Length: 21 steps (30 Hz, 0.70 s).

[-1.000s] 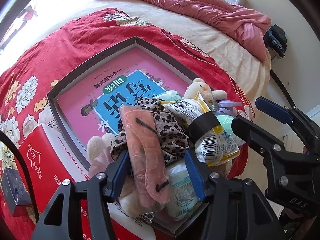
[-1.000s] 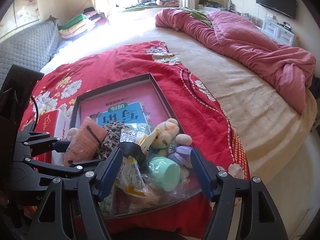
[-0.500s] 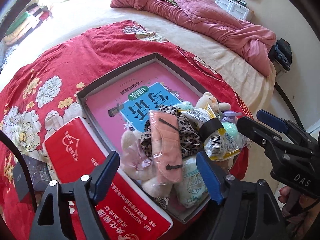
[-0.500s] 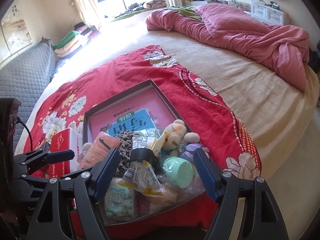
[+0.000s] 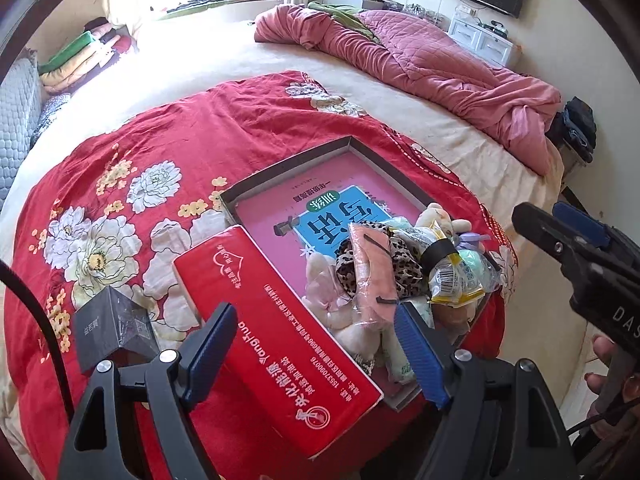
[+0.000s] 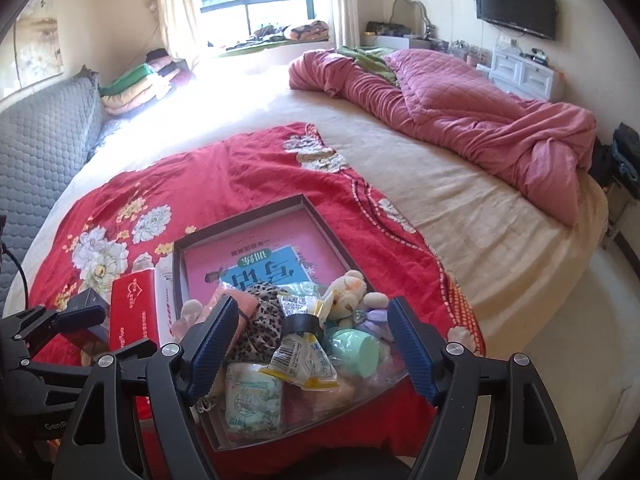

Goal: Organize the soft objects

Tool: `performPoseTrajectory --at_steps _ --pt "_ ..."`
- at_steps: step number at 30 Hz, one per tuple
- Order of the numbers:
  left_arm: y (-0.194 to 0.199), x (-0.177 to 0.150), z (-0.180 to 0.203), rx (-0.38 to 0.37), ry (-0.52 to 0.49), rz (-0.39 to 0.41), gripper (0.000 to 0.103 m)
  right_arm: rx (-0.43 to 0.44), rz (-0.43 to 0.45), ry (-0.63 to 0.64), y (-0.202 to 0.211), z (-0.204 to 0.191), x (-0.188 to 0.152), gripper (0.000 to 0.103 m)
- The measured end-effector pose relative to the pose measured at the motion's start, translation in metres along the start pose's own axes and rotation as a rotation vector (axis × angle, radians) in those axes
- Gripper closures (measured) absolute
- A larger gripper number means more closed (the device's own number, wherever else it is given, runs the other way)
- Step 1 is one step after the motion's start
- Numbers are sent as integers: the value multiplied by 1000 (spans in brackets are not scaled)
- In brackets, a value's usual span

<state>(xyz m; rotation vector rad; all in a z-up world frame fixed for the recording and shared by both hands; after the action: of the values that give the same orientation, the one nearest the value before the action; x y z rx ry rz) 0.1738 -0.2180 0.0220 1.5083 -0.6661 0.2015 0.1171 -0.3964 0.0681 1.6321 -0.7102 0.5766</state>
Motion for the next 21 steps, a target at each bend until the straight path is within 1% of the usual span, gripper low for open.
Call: performPoseTrajectory --at_steps 4,7,10,13,16,17,21 --pt "16 -7 -9 11 9 26 23 8 54 -21 22 -13 5 25" --pt "29 -11 -15 10 19 50 23 27 65 -49 35 -24 6 25" --pt "43 -17 -21 14 31 73 23 31 96 -65 49 -35 1 25" --pt "54 -23 -28 16 44 91 23 30 116 -66 62 -47 -8 25" --pt "62 -32 -34 37 54 101 23 49 148 -72 76 -56 -22 25" --pt "64 -36 -36 43 58 107 23 42 156 -64 80 -59 -26 25" --pt "68 -51 -42 48 78 104 23 40 170 -65 92 -65 -45 25"
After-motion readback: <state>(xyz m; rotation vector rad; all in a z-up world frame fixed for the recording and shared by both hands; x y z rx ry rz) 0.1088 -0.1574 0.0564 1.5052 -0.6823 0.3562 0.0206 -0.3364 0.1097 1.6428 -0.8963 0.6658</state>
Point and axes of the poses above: each gripper's, at about its wrist camera, not at the fingertips, and y roughly against the way its jaws point, z to its right, x to its top, the point moved 2 cm from there along -y, roughly the way its jaws point, and after that the axes turned 11 degrees about x, right-handed, at the moved point
